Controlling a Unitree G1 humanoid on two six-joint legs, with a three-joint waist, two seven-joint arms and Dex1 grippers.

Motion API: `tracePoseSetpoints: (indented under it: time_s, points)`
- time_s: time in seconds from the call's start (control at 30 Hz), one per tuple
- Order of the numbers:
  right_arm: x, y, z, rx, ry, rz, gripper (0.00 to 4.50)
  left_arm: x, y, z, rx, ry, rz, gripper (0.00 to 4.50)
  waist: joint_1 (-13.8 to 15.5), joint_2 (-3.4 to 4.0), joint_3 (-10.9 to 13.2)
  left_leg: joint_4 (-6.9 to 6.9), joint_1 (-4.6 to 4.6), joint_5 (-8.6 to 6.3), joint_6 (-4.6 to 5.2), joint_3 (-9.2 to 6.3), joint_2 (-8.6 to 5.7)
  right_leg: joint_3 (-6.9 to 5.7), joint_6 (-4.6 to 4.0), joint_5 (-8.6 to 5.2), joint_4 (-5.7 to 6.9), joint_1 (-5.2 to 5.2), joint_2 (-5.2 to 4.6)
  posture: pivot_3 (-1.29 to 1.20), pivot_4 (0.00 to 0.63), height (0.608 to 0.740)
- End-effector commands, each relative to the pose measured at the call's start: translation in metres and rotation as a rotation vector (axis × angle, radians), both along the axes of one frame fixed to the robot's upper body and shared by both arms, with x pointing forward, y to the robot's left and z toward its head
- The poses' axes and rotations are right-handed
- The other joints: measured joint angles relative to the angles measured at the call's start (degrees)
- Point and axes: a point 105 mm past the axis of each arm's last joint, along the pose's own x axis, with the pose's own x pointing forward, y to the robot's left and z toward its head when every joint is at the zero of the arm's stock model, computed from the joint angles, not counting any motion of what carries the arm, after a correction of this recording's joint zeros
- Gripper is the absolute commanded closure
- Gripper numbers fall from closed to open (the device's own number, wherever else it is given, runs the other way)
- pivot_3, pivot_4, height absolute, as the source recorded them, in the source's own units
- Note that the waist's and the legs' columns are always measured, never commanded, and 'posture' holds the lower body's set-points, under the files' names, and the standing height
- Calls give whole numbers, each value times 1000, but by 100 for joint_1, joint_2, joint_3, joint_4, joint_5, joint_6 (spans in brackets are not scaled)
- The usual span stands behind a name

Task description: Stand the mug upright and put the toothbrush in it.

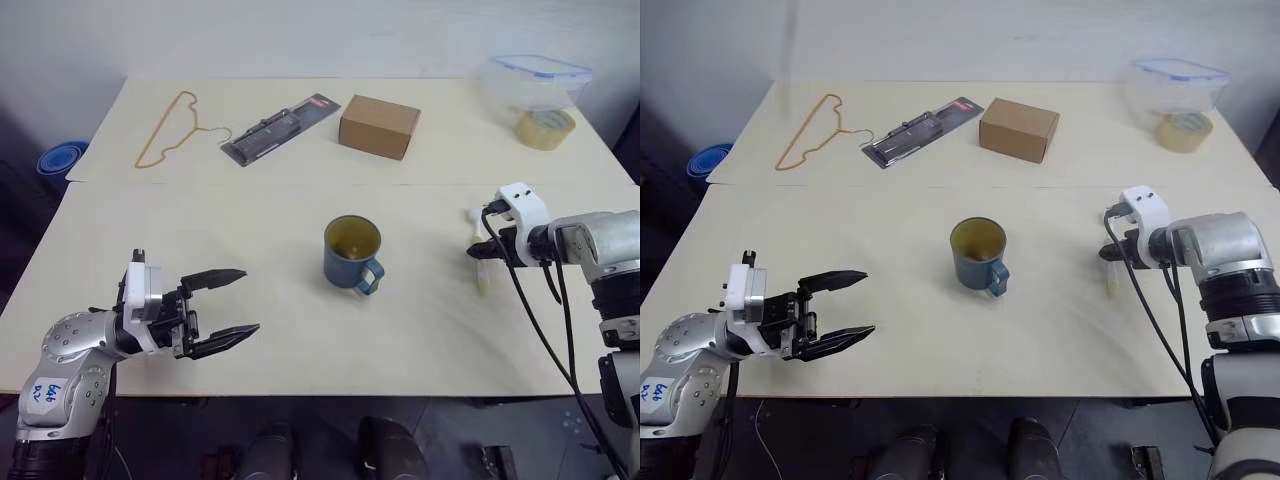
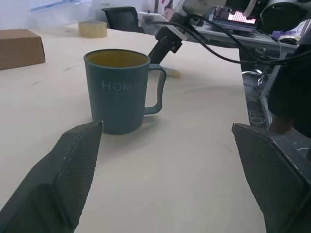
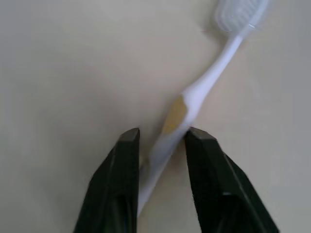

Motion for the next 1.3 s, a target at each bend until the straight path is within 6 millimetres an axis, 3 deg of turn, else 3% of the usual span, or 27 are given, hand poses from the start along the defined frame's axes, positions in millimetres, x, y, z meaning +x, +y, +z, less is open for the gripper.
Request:
tracePoseSetpoints:
  time_s: [0.03,0.07,0.17,0.33,0.43,0.53,0.67,0.7,0.93,1.13,1.3]
  points:
    - [3,14,18,144,-193,166,4395,-1,-4,17,-36,-66,3,0,-5,-1,0,-1,0,0,0,1,1,0,0,0,0,0,1,0,150,740]
    - [3,23,31,196,-305,248,4471,0,-4,20,-53,-67,8,0,-7,-2,1,-1,0,0,-1,3,1,0,1,0,-1,0,1,0,150,740]
    - [-22,57,108,588,-824,470,4470,6,-7,27,-94,-72,18,0,-30,-4,5,-1,3,2,-3,10,6,4,7,4,-3,0,3,0,150,740]
    - [-62,126,145,863,-976,673,4470,17,-12,31,-137,-61,33,0,-27,10,14,-2,7,7,-14,10,15,10,8,5,14,-10,8,0,150,740]
    - [-73,159,149,922,-1025,722,4470,24,-17,30,-150,-48,32,0,-28,7,12,0,7,8,-15,5,11,11,7,4,20,-10,9,0,150,740]
    - [-73,168,144,903,-1045,733,4470,26,-21,29,-160,-34,25,0,8,6,12,1,6,8,-13,-2,-2,15,7,4,26,-10,5,0,150,740]
    - [-57,179,103,809,-1025,724,4470,29,-27,28,-143,-39,14,0,-11,-1,7,0,5,11,-7,-14,-47,15,7,4,29,-8,-8,0,150,740]
    - [-55,178,98,793,-1029,725,4470,30,-26,28,-137,-43,18,0,-22,-1,8,-2,7,11,-7,-13,-52,14,7,4,29,-6,-7,0,150,740]
    - [-52,159,82,639,-1096,761,2060,34,-14,25,-90,-48,90,0,-86,2,10,-3,7,11,-7,-13,-46,14,7,4,29,-9,-4,0,150,740]
    - [-66,102,60,376,-1036,822,20,25,16,10,87,-116,207,0,-39,0,11,-6,4,11,-7,-16,-37,12,7,4,21,-7,-10,0,150,740]
    - [-87,50,26,146,-854,926,20,13,48,-12,255,-91,325,0,-9,-3,13,-7,9,11,-3,-9,-33,10,8,4,1,5,-8,0,150,740]
